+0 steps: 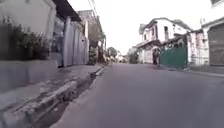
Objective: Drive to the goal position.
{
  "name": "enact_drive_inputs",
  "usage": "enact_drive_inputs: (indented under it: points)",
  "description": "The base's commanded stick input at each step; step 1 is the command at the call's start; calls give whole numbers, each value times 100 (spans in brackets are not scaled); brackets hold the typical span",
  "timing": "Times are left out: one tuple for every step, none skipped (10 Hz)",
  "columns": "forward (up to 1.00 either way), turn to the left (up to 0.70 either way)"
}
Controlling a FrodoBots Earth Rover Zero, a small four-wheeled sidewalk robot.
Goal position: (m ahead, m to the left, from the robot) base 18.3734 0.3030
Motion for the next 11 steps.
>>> enact_drive_inputs:
  points:
    - [100, 0]
    - [100, 0]
    - [100, 0]
    - [100, 0]
    - [100, -1]
    - [100, -7]
    - [100, -40]
    - [100, -40]
    - [100, -40]
    - [100, -40]
    - [100, -40]
